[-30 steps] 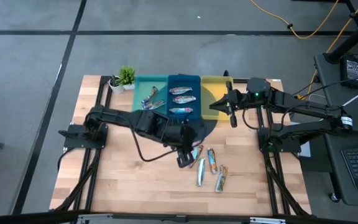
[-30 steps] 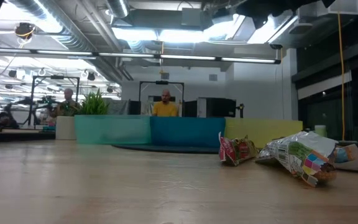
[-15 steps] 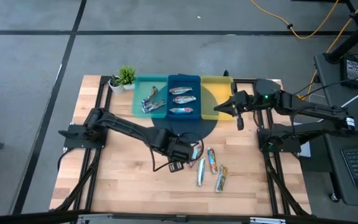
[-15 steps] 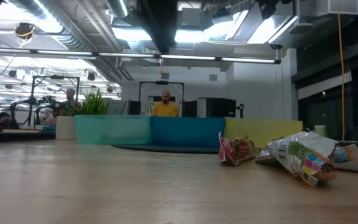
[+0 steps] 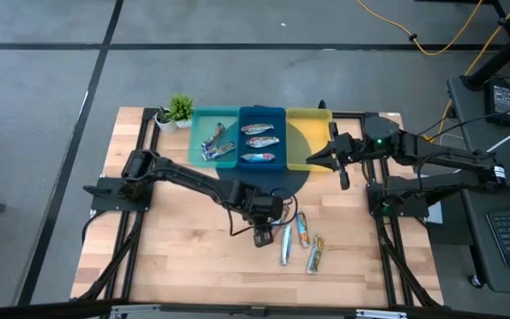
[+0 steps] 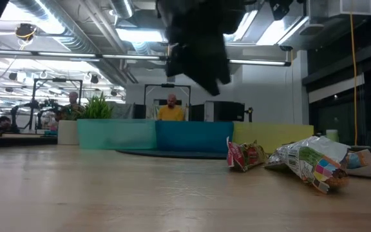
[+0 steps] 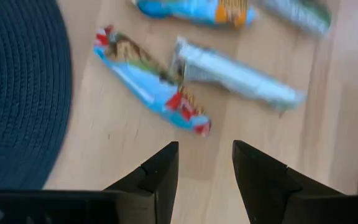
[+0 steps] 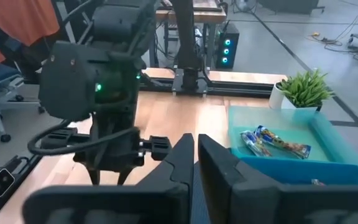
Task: Pick and place Granola Bars by type
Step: Put the red granola bar into the blue bin
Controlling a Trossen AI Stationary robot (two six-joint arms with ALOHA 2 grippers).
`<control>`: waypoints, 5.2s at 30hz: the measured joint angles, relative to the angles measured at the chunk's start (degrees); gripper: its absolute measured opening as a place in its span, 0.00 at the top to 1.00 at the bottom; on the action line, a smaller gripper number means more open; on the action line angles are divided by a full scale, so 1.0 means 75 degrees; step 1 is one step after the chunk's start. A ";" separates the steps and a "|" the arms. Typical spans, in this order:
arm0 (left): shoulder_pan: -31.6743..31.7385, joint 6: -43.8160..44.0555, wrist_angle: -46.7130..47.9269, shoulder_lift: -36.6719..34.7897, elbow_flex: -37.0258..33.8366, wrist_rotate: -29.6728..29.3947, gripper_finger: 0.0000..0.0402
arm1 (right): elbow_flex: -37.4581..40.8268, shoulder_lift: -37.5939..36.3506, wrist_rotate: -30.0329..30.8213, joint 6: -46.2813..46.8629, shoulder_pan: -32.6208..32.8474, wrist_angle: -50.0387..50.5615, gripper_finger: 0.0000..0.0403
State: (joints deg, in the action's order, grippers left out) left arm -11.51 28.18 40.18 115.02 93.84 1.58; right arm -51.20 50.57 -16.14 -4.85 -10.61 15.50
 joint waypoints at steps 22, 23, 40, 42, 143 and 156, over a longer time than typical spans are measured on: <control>0.0406 0.0954 -0.2163 0.1632 0.0013 -0.0069 0.41 | 0.0000 0.0003 -0.0003 -0.0998 -0.0003 0.1051 0.95; 0.0406 0.1031 -0.2251 0.1691 0.0026 -0.0069 0.41 | 0.0000 0.0003 -0.0003 -0.1000 -0.0003 0.1068 0.95; 0.0412 0.1540 -0.2272 0.1818 0.0029 -0.0644 0.69 | 0.0000 0.0003 -0.0069 -0.0981 0.0000 0.1374 0.95; 0.0412 0.1557 -0.2272 0.1818 0.0029 -0.0641 0.75 | 0.0000 0.0003 -0.0071 -0.0975 0.0000 0.1374 0.95; 0.5785 -0.2194 0.1025 -0.0093 0.2935 0.0466 0.95 | 0.0000 0.0006 0.0298 -0.1423 0.0006 0.0989 0.95; 0.6004 -0.3414 0.1543 0.0184 0.3423 0.0561 0.95 | 0.0000 0.0006 0.1032 -0.1395 0.0003 0.0989 0.95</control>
State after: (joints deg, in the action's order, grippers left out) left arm 33.52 2.57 51.75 116.40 119.51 5.79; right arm -51.20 50.61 -8.40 -15.31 -10.59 22.92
